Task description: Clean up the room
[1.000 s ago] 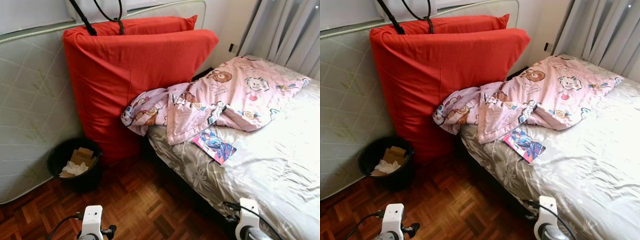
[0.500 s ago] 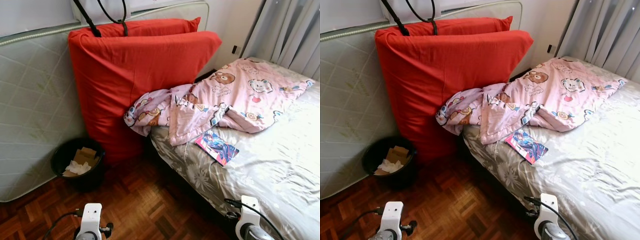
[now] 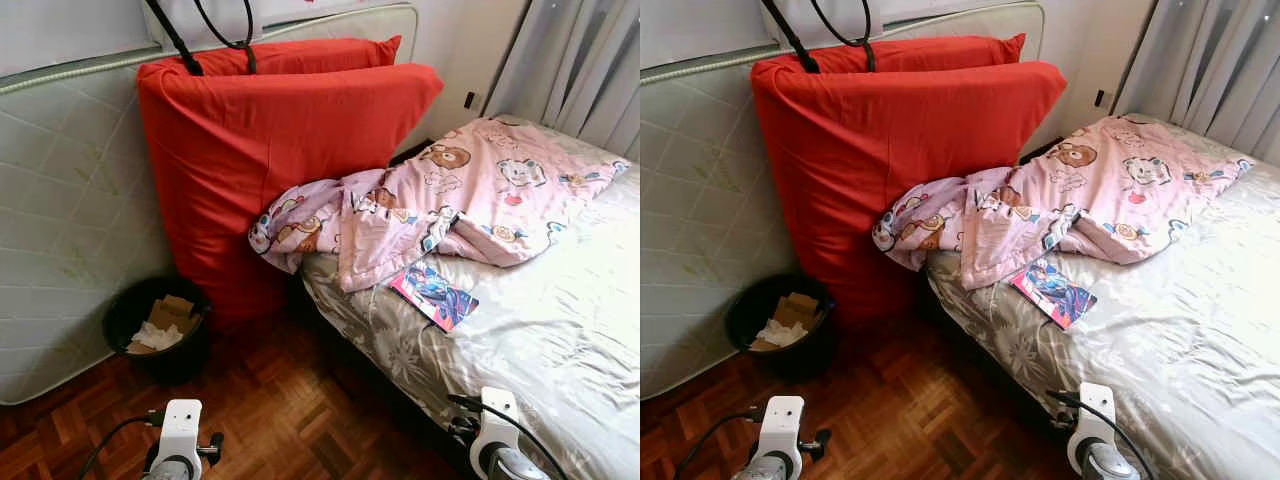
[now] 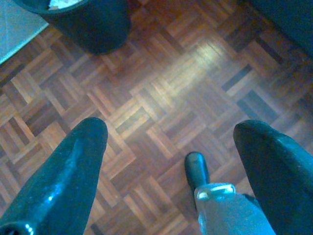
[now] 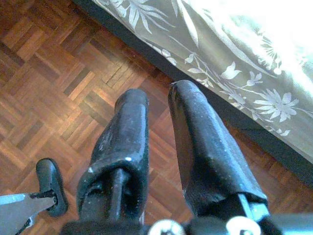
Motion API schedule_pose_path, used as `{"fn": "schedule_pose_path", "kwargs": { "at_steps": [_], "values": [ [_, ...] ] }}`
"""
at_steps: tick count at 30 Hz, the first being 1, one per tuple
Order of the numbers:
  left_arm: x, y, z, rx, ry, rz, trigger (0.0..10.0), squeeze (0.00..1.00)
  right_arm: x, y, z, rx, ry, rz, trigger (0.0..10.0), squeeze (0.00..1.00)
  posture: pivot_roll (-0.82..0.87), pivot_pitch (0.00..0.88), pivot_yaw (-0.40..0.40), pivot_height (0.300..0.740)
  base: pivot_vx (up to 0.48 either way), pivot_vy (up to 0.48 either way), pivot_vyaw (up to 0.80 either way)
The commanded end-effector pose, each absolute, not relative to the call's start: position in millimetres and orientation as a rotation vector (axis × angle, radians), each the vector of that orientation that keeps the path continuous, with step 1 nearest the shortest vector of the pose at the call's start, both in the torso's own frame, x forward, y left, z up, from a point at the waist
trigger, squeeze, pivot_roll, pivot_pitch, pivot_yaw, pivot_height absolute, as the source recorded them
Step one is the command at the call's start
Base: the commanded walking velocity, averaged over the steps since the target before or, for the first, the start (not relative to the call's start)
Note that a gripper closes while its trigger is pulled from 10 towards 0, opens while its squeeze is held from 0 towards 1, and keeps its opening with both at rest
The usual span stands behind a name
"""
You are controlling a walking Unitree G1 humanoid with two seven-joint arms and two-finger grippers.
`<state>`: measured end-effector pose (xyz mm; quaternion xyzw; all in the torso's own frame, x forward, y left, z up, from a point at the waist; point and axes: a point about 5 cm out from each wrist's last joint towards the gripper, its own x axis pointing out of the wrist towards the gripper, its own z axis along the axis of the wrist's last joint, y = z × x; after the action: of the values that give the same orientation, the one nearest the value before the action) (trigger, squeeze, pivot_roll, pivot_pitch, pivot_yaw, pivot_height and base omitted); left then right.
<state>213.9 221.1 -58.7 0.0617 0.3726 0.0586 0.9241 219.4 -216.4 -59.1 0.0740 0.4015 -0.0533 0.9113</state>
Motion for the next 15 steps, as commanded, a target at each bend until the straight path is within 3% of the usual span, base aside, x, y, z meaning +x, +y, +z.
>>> {"fn": "schedule_pose_path", "kwargs": {
  "at_steps": [1, 2, 3, 4, 15],
  "values": [
    [206.2, 222.9, -63.7, 0.144, 0.813, 0.107, 10.0, 0.0, 220.3, -218.2, -58.3, 0.135, 0.838, -0.101, 10.0, 0.0, -0.05, 0.0, -0.034, 0.74, 0.0, 0.0, 0.0],
    [205.5, 222.8, -64.3, 0.132, 0.818, 0.113, 10.0, 0.0, 220.1, -217.8, -58.5, 0.143, 0.84, -0.098, 10.0, 0.0, -0.06, 0.0, -0.034, 0.74, 0.0, 0.0, 0.0],
    [205.0, 222.8, -64.7, 0.124, 0.823, 0.118, 10.0, 0.0, 220.0, -217.4, -58.7, 0.153, 0.839, -0.095, 10.0, 0.09, -0.06, 0.0, -0.034, 0.74, 0.0, 0.0, 0.0],
    [204.7, 222.7, -65.0, 0.123, 0.827, 0.118, 10.0, 0.0, 220.0, -217.1, -58.7, 0.163, 0.836, -0.096, 10.0, 1.0, -0.06, 0.0, -0.034, 0.74, 0.0, 0.0, 0.0],
    [203.5, 222.9, -65.7, 0.131, 0.836, 0.106, 10.0, 0.0, 218.9, -216.8, -59.3, 0.159, 0.838, -0.091, 10.0, 1.0, -0.06, 0.0, -0.033, 0.74, 0.0, 0.0, 0.0]
  ]
}}
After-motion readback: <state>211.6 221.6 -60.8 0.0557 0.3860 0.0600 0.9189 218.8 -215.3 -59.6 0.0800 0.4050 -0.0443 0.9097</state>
